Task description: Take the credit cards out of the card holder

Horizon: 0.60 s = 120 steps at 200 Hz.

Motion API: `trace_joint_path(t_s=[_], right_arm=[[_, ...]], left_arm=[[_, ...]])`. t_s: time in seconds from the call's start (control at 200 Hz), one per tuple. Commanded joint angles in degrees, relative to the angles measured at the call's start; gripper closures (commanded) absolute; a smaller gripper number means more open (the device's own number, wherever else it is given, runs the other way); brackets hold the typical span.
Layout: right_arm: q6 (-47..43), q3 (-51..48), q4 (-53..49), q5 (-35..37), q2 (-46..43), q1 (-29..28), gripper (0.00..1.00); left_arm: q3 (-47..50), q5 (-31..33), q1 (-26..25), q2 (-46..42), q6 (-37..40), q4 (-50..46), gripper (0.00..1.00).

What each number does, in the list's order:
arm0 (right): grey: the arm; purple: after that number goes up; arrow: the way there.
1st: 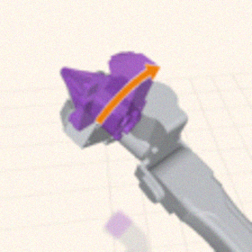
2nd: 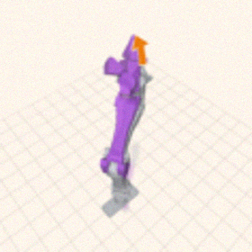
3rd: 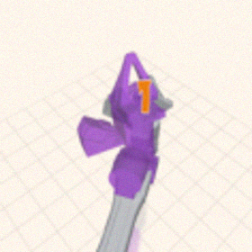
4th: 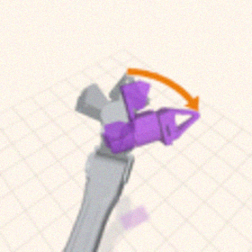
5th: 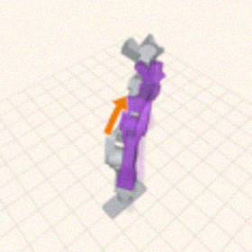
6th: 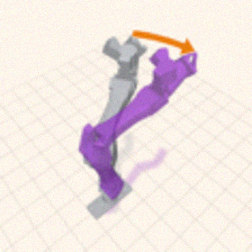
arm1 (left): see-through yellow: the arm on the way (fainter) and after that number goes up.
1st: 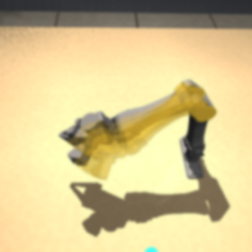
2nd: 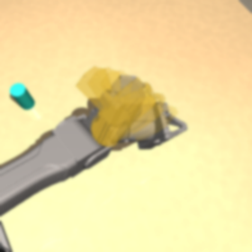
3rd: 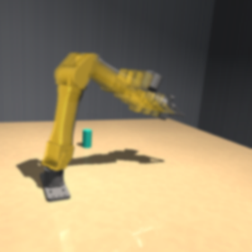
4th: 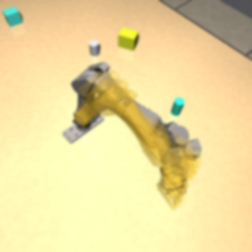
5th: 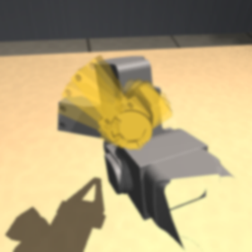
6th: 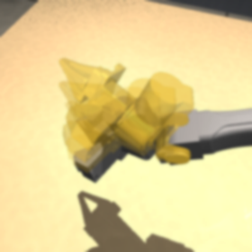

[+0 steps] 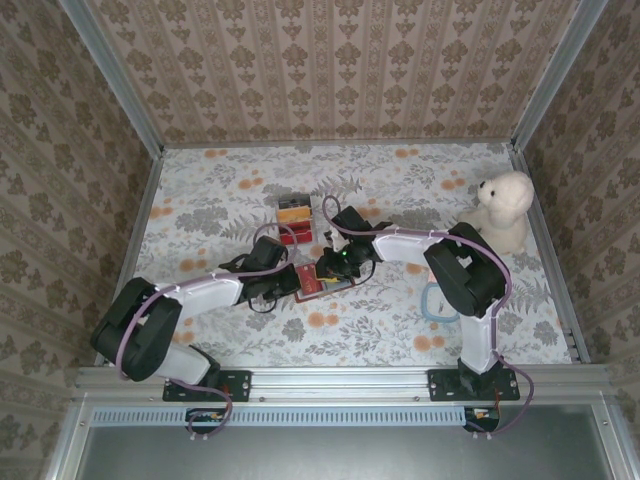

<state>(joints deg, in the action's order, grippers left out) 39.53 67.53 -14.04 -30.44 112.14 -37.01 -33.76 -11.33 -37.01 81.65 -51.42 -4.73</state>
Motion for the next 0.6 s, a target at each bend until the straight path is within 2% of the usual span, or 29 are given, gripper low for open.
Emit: trace_joint_path(t_s=[0.0,0.155,0.495,0.595], right_arm=[[-0.86,2.08,-2.40,0.14,0.96,-0.25,0.77],[-0.94,2.35,-2.82,0.58,1.31,-0.24,0.76],[-0.50,3.14,-3.48,1.34,2.02,-0.21,0.74],[-0.58,3.14,-3.78,1.62,2.38,-0.23,0.75]], left_arm=[[-1.92,1.90,0.36,-2.46,1.15,-2.36,0.92],[-1.30,1.25,0.63,-3.52,0.93,-1.00,0.90],[-2.64,-1.12,0.69,1.89,0.77,1.34,0.88],[-2.63,-1.24,0.63,3.20,0.66,1.36,0.90]])
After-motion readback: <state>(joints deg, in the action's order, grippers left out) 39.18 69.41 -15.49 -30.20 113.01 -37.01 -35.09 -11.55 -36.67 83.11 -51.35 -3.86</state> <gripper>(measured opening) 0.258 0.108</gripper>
